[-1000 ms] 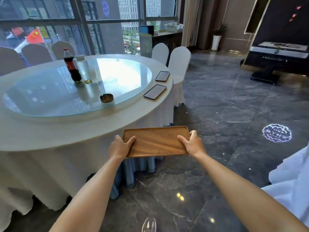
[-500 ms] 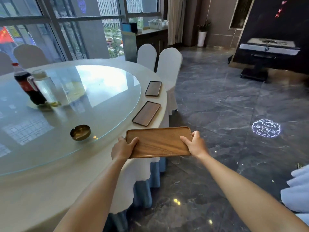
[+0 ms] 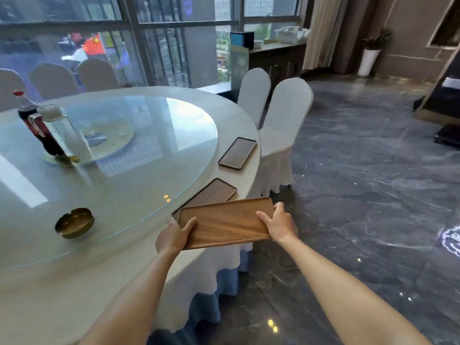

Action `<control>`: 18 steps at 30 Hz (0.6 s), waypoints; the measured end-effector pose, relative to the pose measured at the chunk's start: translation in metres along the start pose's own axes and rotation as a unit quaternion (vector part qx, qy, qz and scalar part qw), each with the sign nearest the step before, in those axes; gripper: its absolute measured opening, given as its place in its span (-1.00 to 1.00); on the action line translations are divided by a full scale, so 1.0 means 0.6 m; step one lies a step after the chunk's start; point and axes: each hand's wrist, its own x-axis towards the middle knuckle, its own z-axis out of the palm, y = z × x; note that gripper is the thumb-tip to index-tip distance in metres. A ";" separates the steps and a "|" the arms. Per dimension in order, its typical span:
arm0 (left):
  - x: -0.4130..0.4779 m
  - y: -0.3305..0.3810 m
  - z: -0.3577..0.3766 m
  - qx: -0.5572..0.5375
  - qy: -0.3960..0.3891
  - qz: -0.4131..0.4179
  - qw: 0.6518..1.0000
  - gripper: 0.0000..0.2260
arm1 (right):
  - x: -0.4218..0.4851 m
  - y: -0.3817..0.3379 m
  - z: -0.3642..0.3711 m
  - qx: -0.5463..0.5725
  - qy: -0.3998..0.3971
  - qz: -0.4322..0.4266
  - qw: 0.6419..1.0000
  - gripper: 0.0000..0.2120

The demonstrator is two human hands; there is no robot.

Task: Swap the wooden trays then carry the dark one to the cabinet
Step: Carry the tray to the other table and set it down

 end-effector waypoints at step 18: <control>0.191 0.025 0.096 0.000 0.081 -0.204 0.976 -0.50 | 0.374 -0.101 0.122 -0.120 -0.173 -0.177 0.961 -0.54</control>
